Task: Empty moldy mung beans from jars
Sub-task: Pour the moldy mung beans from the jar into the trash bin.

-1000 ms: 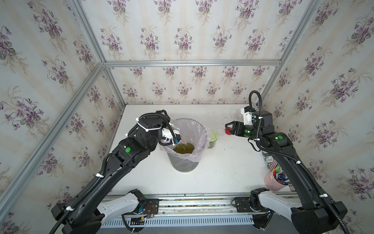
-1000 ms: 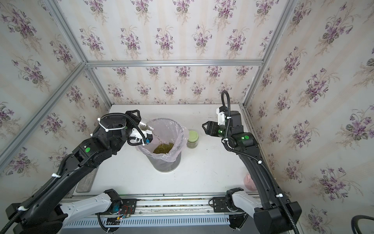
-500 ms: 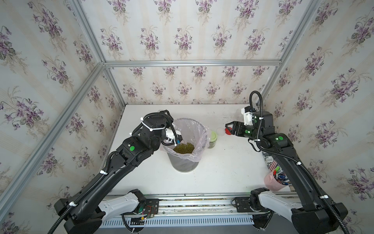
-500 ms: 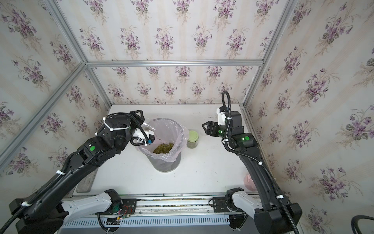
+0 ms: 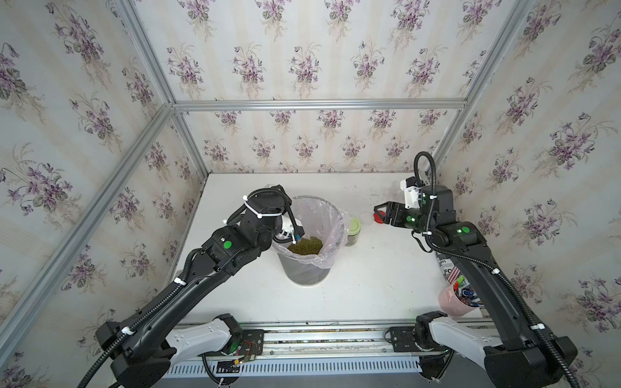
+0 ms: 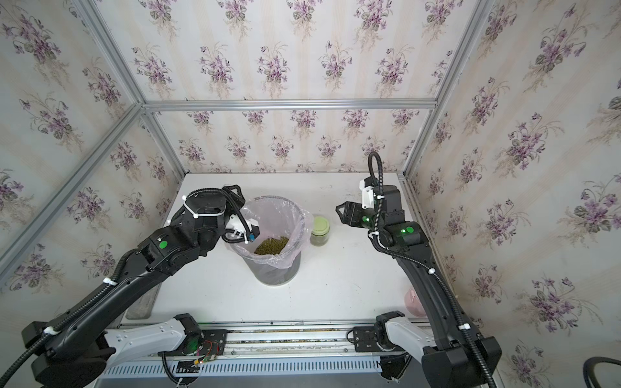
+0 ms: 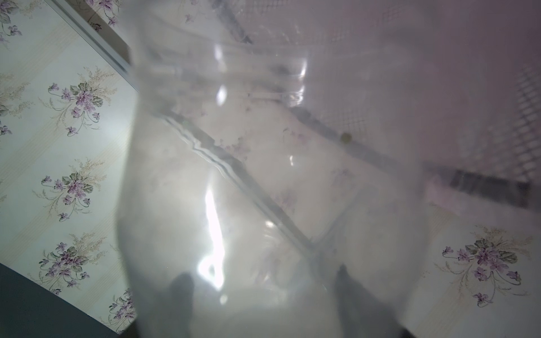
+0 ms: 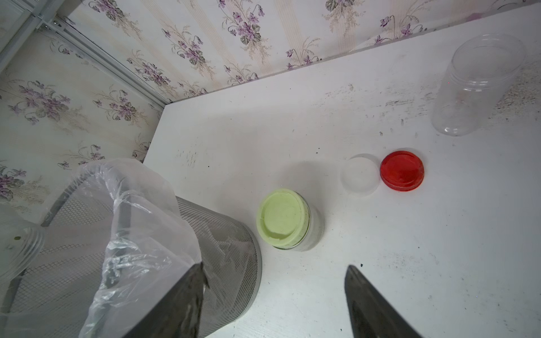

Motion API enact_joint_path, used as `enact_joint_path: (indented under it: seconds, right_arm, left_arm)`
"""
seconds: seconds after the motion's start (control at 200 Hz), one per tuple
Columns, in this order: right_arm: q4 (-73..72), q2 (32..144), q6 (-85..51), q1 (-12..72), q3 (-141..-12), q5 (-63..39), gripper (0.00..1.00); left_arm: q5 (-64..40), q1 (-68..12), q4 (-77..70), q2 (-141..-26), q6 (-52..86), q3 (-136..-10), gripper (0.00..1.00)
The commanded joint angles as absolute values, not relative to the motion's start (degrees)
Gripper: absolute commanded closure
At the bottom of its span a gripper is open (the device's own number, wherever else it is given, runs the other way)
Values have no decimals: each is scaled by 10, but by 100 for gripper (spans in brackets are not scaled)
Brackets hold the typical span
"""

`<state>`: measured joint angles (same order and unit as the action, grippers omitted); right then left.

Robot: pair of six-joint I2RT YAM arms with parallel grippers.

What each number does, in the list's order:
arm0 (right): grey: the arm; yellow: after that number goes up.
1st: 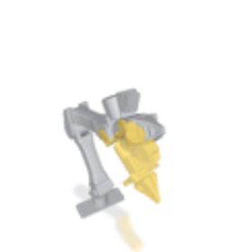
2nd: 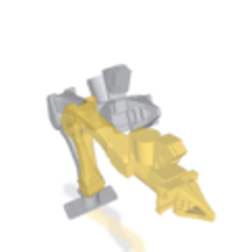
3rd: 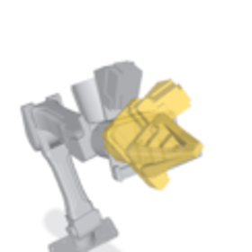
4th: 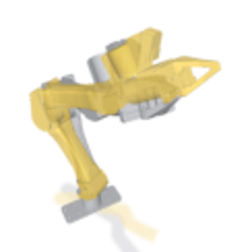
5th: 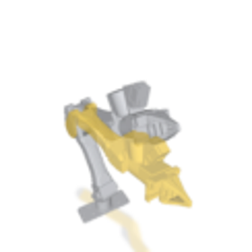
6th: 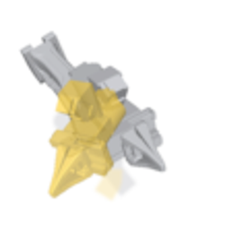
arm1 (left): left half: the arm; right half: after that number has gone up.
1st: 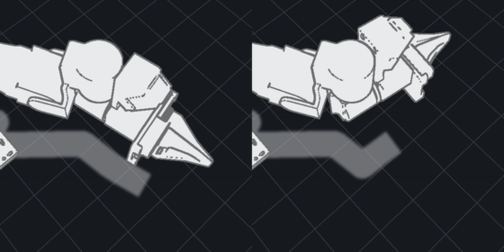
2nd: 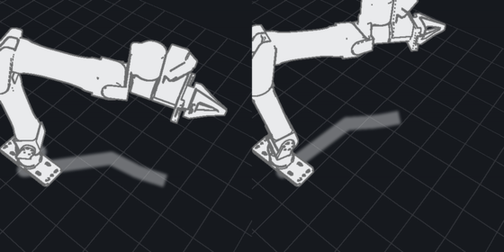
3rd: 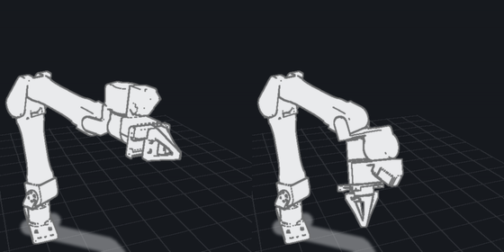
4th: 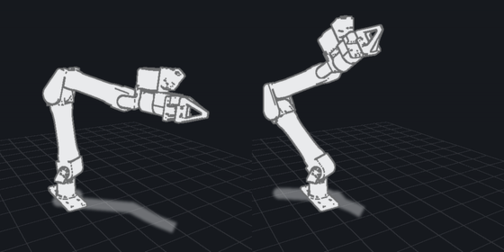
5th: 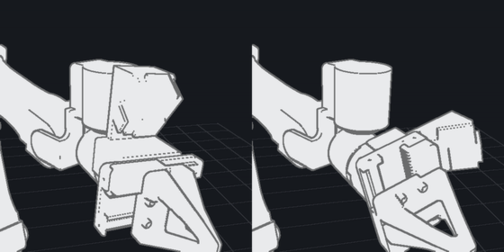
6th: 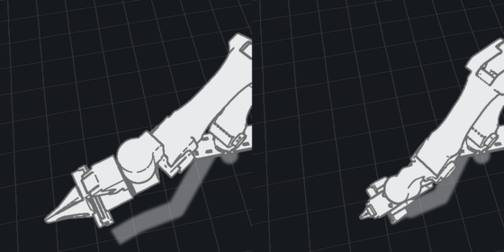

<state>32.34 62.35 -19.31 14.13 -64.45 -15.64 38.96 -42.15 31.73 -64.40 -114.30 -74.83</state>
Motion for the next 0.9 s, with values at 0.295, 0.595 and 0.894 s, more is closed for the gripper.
enact_joint_path:
  seconds: [0.295,0.595,0.894]
  right_arm:
    - [309,621,-192,142,-644,-160,27]
    - [317,619,-189,142,-648,-153,27]
    - [318,619,-189,142,-651,-154,27]
  left_arm:
    - [411,-432,297,-664,-1227,-752,59]
    - [402,-433,295,-664,-1208,-761,58]
    - [379,-433,301,-677,-1068,-791,57]
